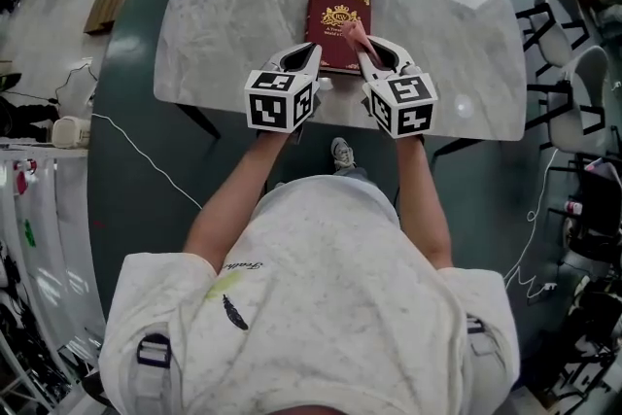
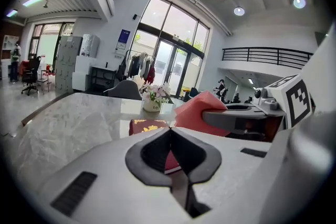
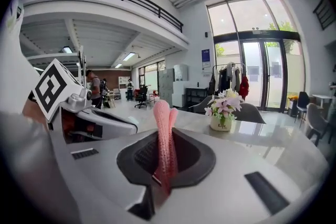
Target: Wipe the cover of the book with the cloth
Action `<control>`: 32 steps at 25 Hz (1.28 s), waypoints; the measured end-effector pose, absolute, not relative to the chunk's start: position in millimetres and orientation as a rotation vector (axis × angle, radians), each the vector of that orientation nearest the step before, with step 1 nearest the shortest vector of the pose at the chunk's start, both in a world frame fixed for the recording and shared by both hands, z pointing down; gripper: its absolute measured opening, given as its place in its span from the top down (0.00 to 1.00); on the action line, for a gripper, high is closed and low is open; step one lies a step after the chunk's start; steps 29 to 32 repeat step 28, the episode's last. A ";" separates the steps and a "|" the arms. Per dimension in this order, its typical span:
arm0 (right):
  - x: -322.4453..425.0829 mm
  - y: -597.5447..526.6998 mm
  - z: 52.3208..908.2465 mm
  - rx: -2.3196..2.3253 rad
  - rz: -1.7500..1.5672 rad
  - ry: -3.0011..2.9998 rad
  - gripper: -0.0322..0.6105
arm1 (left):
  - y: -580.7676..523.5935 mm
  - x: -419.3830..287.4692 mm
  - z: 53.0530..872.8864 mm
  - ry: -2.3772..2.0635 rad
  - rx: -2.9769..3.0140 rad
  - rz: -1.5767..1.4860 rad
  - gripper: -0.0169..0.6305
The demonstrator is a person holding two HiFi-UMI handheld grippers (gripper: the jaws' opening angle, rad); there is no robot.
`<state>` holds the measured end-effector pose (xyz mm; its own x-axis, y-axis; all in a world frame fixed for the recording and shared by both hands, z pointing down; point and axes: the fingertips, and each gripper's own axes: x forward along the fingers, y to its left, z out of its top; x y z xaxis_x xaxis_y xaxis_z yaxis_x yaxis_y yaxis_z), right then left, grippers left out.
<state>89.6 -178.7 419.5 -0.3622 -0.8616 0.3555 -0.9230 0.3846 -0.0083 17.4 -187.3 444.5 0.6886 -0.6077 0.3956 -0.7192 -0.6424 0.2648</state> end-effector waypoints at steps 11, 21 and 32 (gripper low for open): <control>127.5 -186.7 407.4 1.630 0.289 -2.372 0.93 | -203.2 43.7 423.5 -1.103 2.559 0.381 0.96; 126.3 -207.4 408.8 1.576 0.304 -2.433 0.93 | -215.4 42.4 426.4 -1.162 2.524 0.396 0.96; 124.9 -212.1 410.3 1.558 0.308 -2.441 0.93 | -218.0 42.1 427.5 -1.165 2.517 0.397 0.96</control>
